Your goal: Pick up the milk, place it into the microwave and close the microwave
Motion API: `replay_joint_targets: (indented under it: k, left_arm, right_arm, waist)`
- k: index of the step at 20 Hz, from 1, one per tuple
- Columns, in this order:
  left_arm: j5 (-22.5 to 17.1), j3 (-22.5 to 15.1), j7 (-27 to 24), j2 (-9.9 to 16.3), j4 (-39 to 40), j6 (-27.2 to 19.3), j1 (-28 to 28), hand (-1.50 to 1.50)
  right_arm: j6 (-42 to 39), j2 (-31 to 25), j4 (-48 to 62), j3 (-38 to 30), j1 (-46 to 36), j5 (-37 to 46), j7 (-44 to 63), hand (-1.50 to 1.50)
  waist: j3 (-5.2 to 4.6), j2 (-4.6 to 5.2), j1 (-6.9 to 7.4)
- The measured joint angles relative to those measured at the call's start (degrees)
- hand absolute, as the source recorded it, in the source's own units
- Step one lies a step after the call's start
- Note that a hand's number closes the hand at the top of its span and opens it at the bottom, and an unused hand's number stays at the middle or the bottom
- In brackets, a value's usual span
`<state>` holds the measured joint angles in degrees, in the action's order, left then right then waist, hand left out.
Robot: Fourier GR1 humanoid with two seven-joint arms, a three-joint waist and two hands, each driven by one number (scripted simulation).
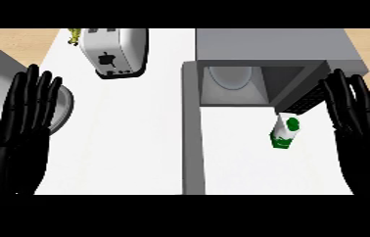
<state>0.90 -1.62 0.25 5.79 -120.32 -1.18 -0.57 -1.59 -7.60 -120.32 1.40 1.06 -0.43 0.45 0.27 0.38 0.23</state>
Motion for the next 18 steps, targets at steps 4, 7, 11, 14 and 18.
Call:
replay_joint_targets:
  k: [4, 7, 11, 14, 18]
  left_arm:
    - [-0.87, 0.90, -0.37, 0.10, 2.33, 0.71, 1.26, -1.50]
    - [-4.10, 1.23, 1.39, -0.88, 2.69, 1.20, 0.94, -1.50]
    - [-9.91, 1.48, 2.53, -3.75, 2.59, 0.99, -2.24, -1.50]
    - [-13.99, 3.04, 2.18, -3.84, 1.00, 2.82, -6.23, -1.50]
    - [-15.91, 3.59, -1.33, -4.58, 1.44, 5.46, -11.01, -1.50]
  right_arm:
    - [1.92, -1.30, 1.87, -3.25, -4.63, -0.04, 8.39, -1.50]
    - [4.23, -2.03, 4.88, -5.42, -7.54, 0.43, 16.44, -1.50]
    - [4.53, -3.35, 7.22, -7.37, -9.99, -1.91, 25.90, -1.50]
    - [5.37, -3.39, 7.50, -7.64, -11.12, -2.06, 30.13, -1.50]
    - [6.08, -2.83, 8.41, -7.70, -10.68, -1.42, 31.89, -1.50]
  waist:
    - [-0.20, -0.19, -0.07]
    - [-0.32, -0.17, 0.15]
    - [-0.34, -0.29, 0.29]
    - [-0.32, -0.39, 0.28]
    - [-0.30, -0.42, 0.13]
